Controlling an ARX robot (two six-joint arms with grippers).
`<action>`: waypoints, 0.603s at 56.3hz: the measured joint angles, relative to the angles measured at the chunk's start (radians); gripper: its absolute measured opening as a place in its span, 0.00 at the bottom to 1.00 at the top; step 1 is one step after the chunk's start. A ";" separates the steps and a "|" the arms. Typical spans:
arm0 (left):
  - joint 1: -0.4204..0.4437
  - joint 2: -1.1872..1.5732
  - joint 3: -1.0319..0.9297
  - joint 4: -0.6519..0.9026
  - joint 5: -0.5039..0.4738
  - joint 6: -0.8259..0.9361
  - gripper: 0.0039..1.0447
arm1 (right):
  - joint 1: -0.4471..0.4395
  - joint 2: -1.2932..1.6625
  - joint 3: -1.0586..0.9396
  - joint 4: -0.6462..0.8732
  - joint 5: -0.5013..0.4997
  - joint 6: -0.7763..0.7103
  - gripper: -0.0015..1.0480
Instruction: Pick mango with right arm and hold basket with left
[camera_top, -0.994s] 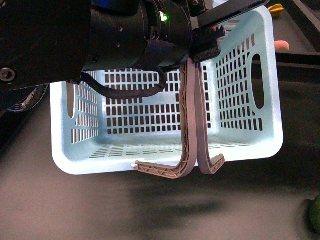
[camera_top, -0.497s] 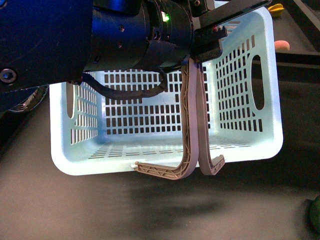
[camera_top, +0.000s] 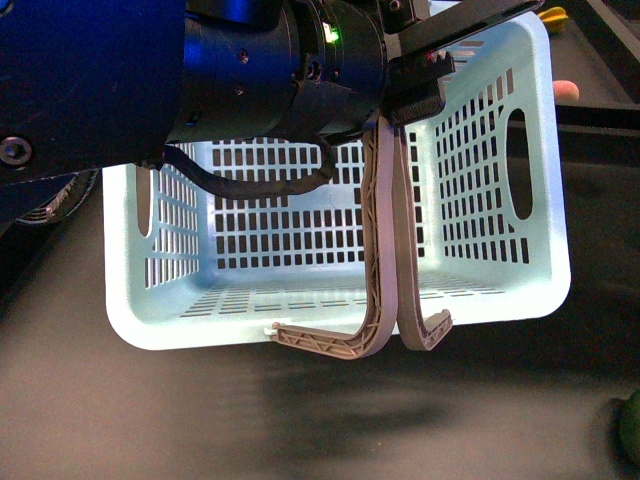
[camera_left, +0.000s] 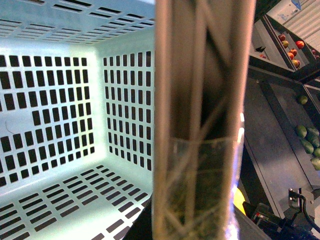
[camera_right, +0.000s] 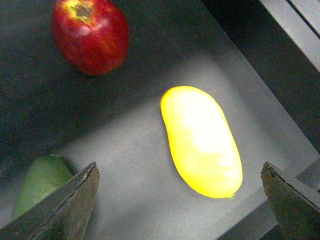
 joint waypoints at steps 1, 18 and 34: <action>0.000 0.000 0.000 0.000 0.000 0.000 0.05 | 0.000 0.000 0.001 -0.007 -0.002 0.000 0.92; 0.000 0.000 0.000 0.000 0.002 0.000 0.05 | 0.011 0.000 0.048 -0.180 0.006 0.021 0.92; 0.000 0.000 0.000 0.000 -0.001 0.000 0.05 | -0.015 0.033 0.105 -0.229 0.022 -0.015 0.92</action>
